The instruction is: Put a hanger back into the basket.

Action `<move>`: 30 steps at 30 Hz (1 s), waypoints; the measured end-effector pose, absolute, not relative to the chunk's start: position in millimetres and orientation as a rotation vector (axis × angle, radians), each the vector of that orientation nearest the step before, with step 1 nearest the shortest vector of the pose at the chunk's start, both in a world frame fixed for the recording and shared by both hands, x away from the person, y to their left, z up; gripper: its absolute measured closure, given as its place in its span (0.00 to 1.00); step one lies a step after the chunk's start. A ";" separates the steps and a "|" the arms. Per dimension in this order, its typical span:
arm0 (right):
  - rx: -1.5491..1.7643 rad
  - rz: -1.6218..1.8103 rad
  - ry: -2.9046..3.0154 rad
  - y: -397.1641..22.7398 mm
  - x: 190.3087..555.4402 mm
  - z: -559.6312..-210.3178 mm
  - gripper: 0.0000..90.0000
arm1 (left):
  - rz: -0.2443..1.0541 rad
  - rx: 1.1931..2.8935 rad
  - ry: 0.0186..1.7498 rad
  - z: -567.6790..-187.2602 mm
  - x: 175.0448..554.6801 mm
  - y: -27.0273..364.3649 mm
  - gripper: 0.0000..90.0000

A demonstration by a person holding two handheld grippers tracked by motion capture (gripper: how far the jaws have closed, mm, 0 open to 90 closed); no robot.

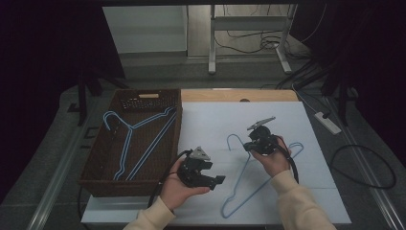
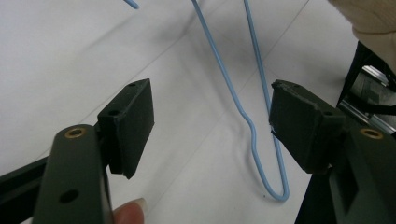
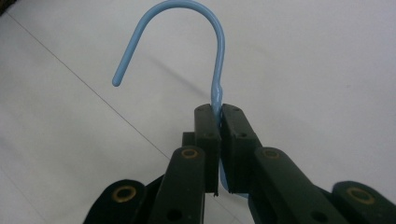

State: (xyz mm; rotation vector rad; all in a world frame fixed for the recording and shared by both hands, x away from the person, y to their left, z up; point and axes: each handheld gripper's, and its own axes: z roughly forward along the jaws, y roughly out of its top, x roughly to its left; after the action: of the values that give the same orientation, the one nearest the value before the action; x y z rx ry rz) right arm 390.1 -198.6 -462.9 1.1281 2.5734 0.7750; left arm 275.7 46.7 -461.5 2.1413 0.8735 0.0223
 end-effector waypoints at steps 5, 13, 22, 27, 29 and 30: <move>1.126 0.790 2.566 -196.5 389.7 -462.9 0.96 | 0.010 2.163 0.866 -468.7 277.6 34.5 0.34; 1.137 0.805 2.554 -191.5 389.8 -463.1 0.96 | -0.004 2.183 0.865 -483.7 285.1 16.4 0.34; 1.144 0.829 2.544 -186.2 389.9 -463.9 0.96 | -0.020 2.199 0.890 -502.1 294.4 0.7 0.37; 1.148 0.848 2.536 -185.8 389.8 -462.8 0.96 | -0.050 2.212 0.902 -513.4 302.0 -6.9 0.48; 1.149 0.859 2.533 -186.3 389.5 -462.3 0.96 | -0.058 2.207 0.915 -515.1 303.3 -7.4 0.58; 1.149 0.860 2.533 -186.6 389.2 -461.8 0.96 | -0.065 2.210 0.912 -515.9 304.3 -7.2 0.58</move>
State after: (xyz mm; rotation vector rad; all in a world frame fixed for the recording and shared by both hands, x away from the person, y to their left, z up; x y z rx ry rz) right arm 389.2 -186.6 -461.8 1.1494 2.5333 0.8602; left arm 304.3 -7.2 -515.9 2.2097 0.9120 -0.0651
